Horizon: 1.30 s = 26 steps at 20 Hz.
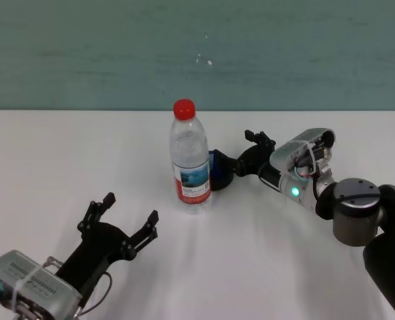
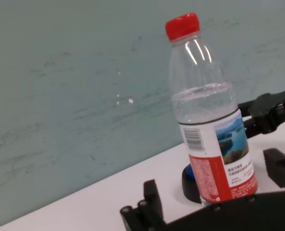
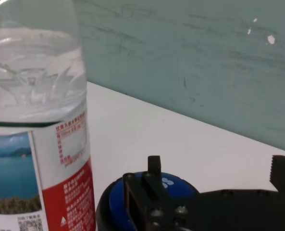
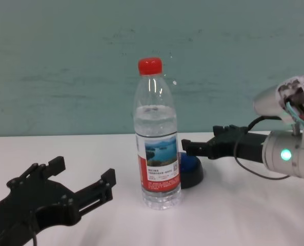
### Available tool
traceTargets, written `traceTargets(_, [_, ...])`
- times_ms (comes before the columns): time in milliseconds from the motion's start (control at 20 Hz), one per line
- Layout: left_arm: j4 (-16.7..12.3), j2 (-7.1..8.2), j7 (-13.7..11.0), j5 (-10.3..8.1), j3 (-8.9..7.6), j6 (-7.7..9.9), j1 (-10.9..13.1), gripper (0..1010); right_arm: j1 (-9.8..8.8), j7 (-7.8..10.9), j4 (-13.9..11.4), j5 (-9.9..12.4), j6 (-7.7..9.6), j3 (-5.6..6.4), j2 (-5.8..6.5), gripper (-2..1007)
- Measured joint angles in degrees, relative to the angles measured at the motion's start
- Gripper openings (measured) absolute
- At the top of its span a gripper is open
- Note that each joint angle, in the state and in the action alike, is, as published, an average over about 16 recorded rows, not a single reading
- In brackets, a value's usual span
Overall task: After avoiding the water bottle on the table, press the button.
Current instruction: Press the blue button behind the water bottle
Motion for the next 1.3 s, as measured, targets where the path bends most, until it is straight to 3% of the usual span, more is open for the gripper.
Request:
traceTargets(750, [0.0,0.0,0.0,0.0,0.0,0.0,0.0,1000,0.81,0.52,4.56,-1.06,-1.69,0.2,-1.29,1003])
traceTargets(1000, [0.0,0.0,0.0,0.0,0.0,0.0,0.0,1000,0.19,0.51,2.91,-1.06,-1.6,0.6,-1.05,1003])
traceTargets(1300, [0.0,0.0,0.0,0.0,0.0,0.0,0.0,1000,-1.11,0.35,-1.04,-0.64,-1.0,1.26,-0.16,1003])
